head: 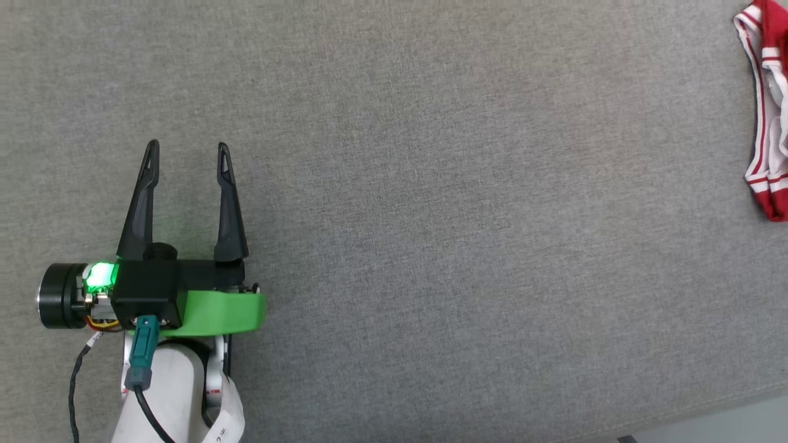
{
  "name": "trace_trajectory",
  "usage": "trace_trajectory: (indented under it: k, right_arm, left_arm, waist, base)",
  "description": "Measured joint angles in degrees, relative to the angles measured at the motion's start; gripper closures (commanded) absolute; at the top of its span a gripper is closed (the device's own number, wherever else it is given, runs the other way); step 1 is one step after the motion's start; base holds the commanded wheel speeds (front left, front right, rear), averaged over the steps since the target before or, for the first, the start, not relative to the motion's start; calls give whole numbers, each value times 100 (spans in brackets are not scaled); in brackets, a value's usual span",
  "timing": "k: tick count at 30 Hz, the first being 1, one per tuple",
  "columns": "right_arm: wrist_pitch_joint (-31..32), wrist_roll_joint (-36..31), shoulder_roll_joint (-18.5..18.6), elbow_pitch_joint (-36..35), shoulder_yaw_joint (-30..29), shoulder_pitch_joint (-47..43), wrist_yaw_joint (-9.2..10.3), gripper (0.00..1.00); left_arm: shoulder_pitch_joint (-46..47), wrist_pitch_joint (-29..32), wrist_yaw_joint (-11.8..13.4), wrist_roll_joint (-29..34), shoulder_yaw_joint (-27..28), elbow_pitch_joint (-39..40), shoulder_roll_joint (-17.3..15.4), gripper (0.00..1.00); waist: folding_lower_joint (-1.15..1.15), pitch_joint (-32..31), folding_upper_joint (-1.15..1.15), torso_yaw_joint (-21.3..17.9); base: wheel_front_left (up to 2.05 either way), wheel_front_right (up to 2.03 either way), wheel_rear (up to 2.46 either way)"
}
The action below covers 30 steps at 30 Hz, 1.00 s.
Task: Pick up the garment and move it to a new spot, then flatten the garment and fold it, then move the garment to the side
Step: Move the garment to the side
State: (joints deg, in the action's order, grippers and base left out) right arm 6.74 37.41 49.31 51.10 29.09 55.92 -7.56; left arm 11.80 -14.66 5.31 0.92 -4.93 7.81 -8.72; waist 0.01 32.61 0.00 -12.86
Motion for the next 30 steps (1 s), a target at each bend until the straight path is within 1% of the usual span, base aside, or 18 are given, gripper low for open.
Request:
trace_trajectory:
  k: [3, 7, 8, 10, 13, 16, 18, 20, 23, 25, 28, 30]
  right_arm:
    - [-512, -168, 36, 30, -33, -1, 0, 0]
    - [-1538, -536, -13, -143, -187, -2, 0, 0]
    - [-1770, -653, -74, -201, -261, -4, 0, 0]
    - [-2020, -838, -244, -348, -490, -15, 0, 0]
    - [-2123, -1096, -543, -761, -979, -146, 0, 0]
    - [-2127, -1550, -981, -1833, -1837, -606, 0, 0]
    - [-2141, -1872, -1403, -2608, -2383, -1076, 1, 0]
    - [-2148, -2151, -1850, -3218, -2700, -1578, 1, 0]
    - [-2148, -2408, -2515, -3925, -2916, -2332, 1, 0]
    - [-2148, -2494, -2888, -4243, -2984, -2776, 1, 0]
    - [-2148, -2565, -3345, -4508, -2996, -3348, 1, 0]
    - [-2148, -2603, -3573, -4603, -2965, -3667, 1, 0]
  left_arm:
    - [-36, 0, 12, -60, -13, -45, 47, 0]
    - [-269, 0, 87, -166, -1, -85, 114, 0]
    - [-360, 0, 107, -212, 14, -93, 129, 0]
    - [-510, 0, 124, -258, 34, -108, 145, 0]
    - [-651, 0, 153, -294, 68, -103, 163, 0]
    - [-745, 0, 169, -326, 100, -86, 192, 0]
    - [-789, 0, 177, -358, 114, -87, 221, 0]
    - [-833, 0, 176, -371, 115, -104, 243, 0]
    - [-889, 0, 170, -415, 133, -157, 279, 0]
    - [-931, 0, 164, -460, 163, -186, 293, 0]
    - [-976, -1, 152, -505, 203, -259, 311, 0]
    - [-1010, 0, 147, -526, 235, -301, 319, 0]
  waist:
    - [0, -187, 0, 35]
    - [-1, -524, 0, 126]
    - [-1, -619, 0, 151]
    - [-1, -791, 0, 198]
    - [-2, -1029, 0, 275]
    - [-2, -1274, 0, 394]
    - [-2, -1414, 0, 495]
    - [-2, -1523, 0, 600]
    - [-2, -1690, 0, 769]
    - [-2, -1803, 0, 893]
    - [-2, -1958, 0, 1068]
    - [-1, -2060, 0, 1166]
  base:
    - [0, 0, 0]
    - [0, 0, 0]
    - [0, 0, 0]
    - [0, 0, 0]
    - [0, 0, 0]
    - [0, 0, 0]
    - [0, 0, 0]
    - [0, 0, 0]
    - [0, 0, 0]
    - [0, 0, 0]
    - [0, 0, 0]
    - [0, 0, 0]
